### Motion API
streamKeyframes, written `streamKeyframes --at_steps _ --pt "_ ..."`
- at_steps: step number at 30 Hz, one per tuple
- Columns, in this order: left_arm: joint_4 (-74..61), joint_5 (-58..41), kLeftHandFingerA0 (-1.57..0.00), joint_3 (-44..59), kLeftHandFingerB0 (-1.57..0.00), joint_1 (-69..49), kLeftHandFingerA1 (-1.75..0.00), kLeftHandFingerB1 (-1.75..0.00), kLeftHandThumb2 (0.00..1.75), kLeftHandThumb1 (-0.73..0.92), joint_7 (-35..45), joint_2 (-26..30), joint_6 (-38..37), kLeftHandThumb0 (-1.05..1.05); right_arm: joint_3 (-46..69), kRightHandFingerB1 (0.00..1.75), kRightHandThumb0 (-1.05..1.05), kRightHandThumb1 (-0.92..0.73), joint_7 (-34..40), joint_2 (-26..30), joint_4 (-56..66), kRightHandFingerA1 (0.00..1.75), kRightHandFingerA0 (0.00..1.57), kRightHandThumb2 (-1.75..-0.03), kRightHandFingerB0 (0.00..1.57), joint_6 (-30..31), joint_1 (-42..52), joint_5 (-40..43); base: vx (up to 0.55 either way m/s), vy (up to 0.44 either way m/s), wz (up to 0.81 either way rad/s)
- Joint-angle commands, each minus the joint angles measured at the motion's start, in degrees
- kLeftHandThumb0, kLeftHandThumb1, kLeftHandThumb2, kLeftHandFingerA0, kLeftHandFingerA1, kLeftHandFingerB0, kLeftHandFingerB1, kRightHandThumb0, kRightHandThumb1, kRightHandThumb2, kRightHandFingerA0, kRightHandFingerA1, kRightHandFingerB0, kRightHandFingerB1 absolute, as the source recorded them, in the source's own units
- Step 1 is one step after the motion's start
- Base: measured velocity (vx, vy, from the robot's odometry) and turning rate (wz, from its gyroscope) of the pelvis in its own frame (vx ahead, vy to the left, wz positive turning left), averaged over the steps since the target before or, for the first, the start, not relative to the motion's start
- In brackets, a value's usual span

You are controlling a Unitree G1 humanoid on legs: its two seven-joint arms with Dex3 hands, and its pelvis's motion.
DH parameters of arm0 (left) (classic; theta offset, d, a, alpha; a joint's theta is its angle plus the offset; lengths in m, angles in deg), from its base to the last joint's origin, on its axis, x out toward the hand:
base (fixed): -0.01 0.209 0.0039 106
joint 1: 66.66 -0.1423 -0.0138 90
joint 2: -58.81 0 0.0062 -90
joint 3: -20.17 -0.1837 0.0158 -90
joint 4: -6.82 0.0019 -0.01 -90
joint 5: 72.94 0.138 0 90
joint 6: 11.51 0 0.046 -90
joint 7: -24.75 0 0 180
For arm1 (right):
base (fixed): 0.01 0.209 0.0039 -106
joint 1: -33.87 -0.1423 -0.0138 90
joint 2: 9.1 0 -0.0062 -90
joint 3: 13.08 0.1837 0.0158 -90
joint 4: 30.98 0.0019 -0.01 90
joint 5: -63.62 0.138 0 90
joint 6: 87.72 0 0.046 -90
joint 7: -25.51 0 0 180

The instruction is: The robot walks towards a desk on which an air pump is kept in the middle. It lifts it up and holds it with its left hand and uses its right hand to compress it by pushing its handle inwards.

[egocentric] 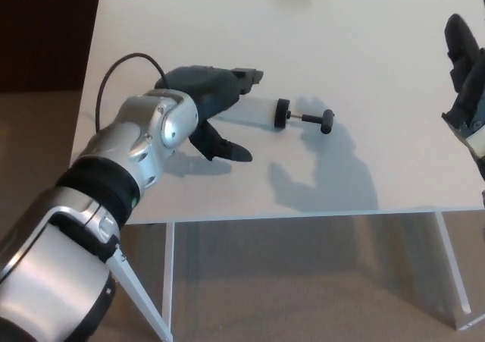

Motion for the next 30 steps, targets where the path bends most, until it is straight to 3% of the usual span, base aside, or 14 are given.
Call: streamKeyframes --at_steps 1,9,13,14,15,16,19,20,22,23,24,25,26,30 --pt "-7.8 -4.2 0.0 5.1 0.0 3.2 0.0 0.0 0.59 0.64 7.7 5.4 2.1 -1.01 -1.1 0.1 -0.89 -0.77 1.1 0.9 5.8 0.13 0.0 -1.11 0.0 1.7 2.9 -0.9 0.0 0.0 0.0" --pt "-38.7 -13.3 0.0 18.0 0.0 -2.5 0.0 0.0 0.59 0.65 14.4 17.6 -0.9 -0.95 -2.3 0.13 -0.9 -0.75 0.4 2.4 17.1 0.2 0.08 -1.09 0.07 1.1 9.4 -2.3 0.0 0.0 0.0" --pt "-54.5 -17.9 0.0 24.9 0.0 -12.6 0.0 0.0 0.59 0.68 16.1 23.9 -4.2 -0.97 -2.9 0.08 -0.97 -0.75 -2.2 3.9 24.2 0.19 0.09 -1.11 0.08 -1.3 14.9 -2.6 0.0 0.0 0.0" --pt "-65.5 -21.5 0.0 31.2 0.0 -20.5 0.0 -0.02 0.79 0.5 17.4 26.7 -4.8 -1.0 -2.2 0.11 -0.94 -0.71 -3.8 5.2 29.7 0.23 0.09 -1.09 0.08 -2.8 19.1 -2.5 0.0 0.0 0.0" --pt "-65.5 -21.5 0.0 31.2 0.0 -20.5 0.0 -0.02 0.79 0.5 17.4 26.7 -4.8 -1.0 -2.2 0.11 -0.94 -0.71 -3.8 5.2 29.7 0.23 0.09 -1.09 0.08 -2.8 19.1 -2.5 0.0 0.0 0.0" --pt "-75.0 -25.1 0.0 39.0 0.0 -28.3 -0.02 -0.07 0.63 0.63 18.2 27.9 -5.9 -0.99 -1.1 0.07 -0.96 -0.72 -5.0 6.1 34.9 0.22 0.05 -1.11 0.04 -4.2 23.6 -2.7 0.0 0.0 0.0" --pt "-86.9 -32.6 0.0 50.5 0.0 -39.5 0.0 -0.06 0.63 0.58 19.9 26.9 -7.5 -0.97 0.8 0.09 -0.93 -0.69 -7.2 6.6 40.5 0.2 0.01 -1.1 0.0 -7.0 30.9 -1.3 0.0 0.0 0.0" --pt "-90.8 -38.6 0.0 55.7 0.0 -46.0 0.0 -0.08 0.88 0.47 21.4 25.6 -9.3 -0.85 1.8 0.08 -0.94 -0.71 -9.0 6.6 41.4 0.18 0.0 -1.11 0.0 -9.6 34.2 0.0 0.0 0.0 0.0" --pt "-93.4 -42.7 0.0 59.2 0.0 -50.5 0.0 -0.08 0.88 0.47 22.4 24.7 -10.5 -0.85 2.5 0.08 -0.94 -0.71 -10.2 6.7 42.0 0.18 0.0 -1.11 0.0 -11.4 36.4 0.8 0.0 0.0 0.0" --pt "-96.6 -49.9 -0.02 64.4 -0.09 -57.9 -0.05 -0.14 0.83 0.46 25.5 23.6 -11.2 -0.75 3.6 0.08 -0.98 -0.74 -11.3 6.3 42.3 0.2 0.06 -1.13 0.06 -14.2 39.0 1.1 0.0 0.0 0.0" --pt "-98.7 -58.5 -0.06 69.8 -0.11 -68.5 -0.31 -0.25 0.55 0.49 29.6 21.7 -13.1 -0.71 5.4 0.07 -1.0 -0.76 -13.5 6.2 42.6 0.2 0.09 -1.12 0.08 -17.1 42.7 2.8 0.0 0.0 0.0" --pt "-99.8 -63.9 -0.06 72.9 -0.11 -75.4 -0.31 -0.25 0.55 0.49 32.2 20.5 -14.3 -0.71 6.6 0.07 -1.0 -0.76 -14.8 6.2 42.7 0.2 0.09 -1.12 0.08 -18.8 44.9 3.9 0.0 0.0 0.0" --pt "-99.2 -69.2 -0.03 76.2 -0.08 -84.0 -0.26 -0.24 0.82 0.42 36.9 18.9 -16.2 -0.69 7.8 0.16 -0.91 -0.71 -16.9 6.1 42.0 0.32 0.08 -1.08 0.08 -20.7 47.5 6.1 0.0 0.0 0.0" --pt "-95.6 -76.2 -0.01 80.7 -0.11 -97.7 -0.21 -0.23 0.83 0.44 46.8 16.6 -19.1 -0.72 8.9 0.23 -0.79 -0.65 -20.2 5.9 40.3 0.35 0.02 -1.07 0.01 -23.3 51.9 9.5 0.0 0.0 0.0"
